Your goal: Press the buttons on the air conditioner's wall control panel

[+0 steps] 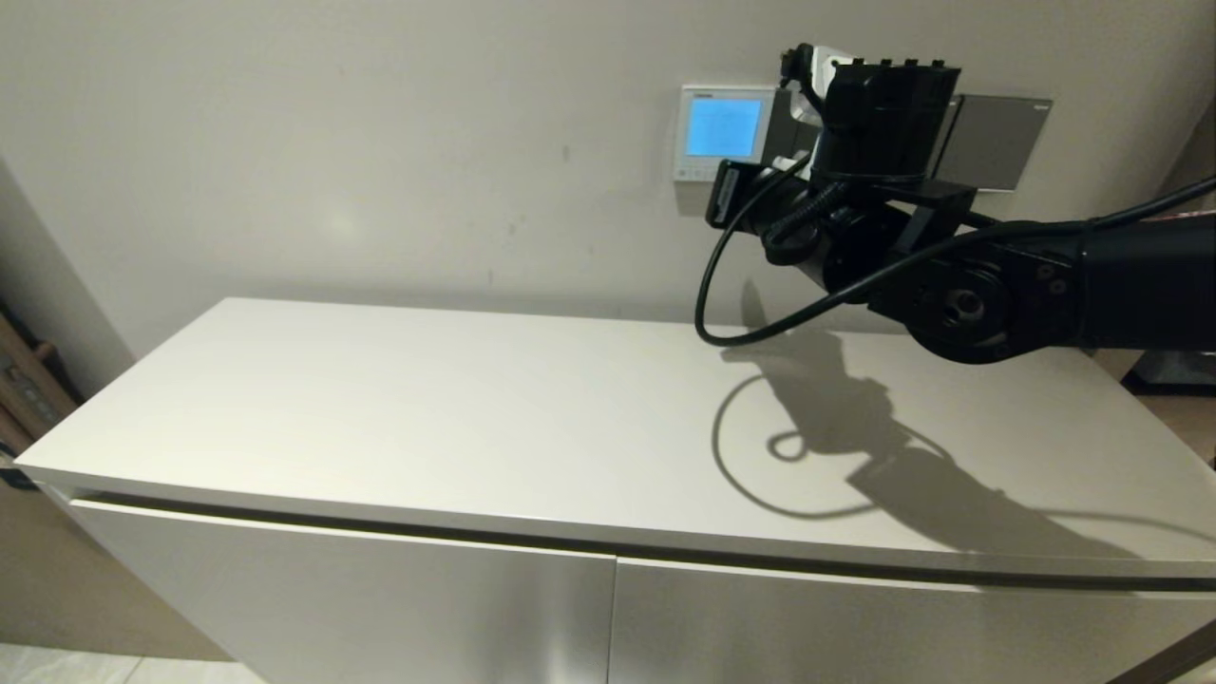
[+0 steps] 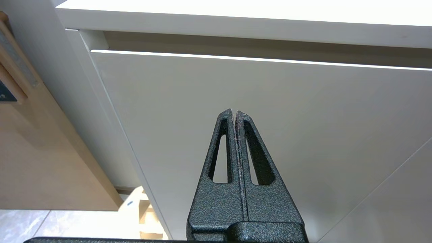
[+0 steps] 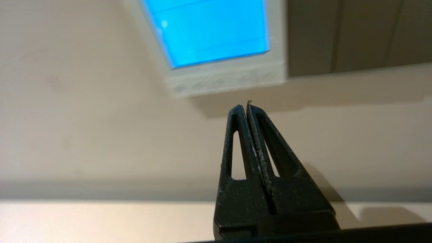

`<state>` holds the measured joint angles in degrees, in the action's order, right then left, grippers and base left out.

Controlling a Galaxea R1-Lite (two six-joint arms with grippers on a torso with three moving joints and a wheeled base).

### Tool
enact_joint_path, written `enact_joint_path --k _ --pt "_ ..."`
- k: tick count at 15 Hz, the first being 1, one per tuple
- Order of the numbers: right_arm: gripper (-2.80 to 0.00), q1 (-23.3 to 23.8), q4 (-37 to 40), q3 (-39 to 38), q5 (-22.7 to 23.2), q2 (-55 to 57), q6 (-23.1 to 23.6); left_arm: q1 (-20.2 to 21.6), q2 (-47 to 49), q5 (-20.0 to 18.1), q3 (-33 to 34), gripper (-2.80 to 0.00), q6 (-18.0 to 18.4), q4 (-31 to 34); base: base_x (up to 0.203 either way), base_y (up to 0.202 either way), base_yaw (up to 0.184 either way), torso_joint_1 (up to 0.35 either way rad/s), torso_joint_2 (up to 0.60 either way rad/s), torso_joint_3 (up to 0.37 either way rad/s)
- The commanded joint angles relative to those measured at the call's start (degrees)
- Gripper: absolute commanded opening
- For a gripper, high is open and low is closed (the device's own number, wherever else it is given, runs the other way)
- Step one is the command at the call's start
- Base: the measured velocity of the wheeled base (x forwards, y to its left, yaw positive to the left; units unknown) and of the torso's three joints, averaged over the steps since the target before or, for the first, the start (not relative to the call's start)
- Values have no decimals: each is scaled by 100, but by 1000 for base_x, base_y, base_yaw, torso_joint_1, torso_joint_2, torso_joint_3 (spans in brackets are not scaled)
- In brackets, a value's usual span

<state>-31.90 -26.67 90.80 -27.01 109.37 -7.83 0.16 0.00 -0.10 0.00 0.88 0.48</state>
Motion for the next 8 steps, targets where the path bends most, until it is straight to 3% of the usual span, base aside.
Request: enact_joint_path --k 1,5,8 --pt "-280 -200 -11 -227 -35 -351 -13 2 5 1 0 -280 0 -3 0 0 0 0 0 0" --pt "-280 -524 16 -950 -121 -1189 36 2 9 1 0 -280 0 0 0 0 0 0 0 0" --pt "-280 -555 47 -1560 -380 -1958 348 2 0 1 0 -280 0 4 0 0 0 0 0 0"
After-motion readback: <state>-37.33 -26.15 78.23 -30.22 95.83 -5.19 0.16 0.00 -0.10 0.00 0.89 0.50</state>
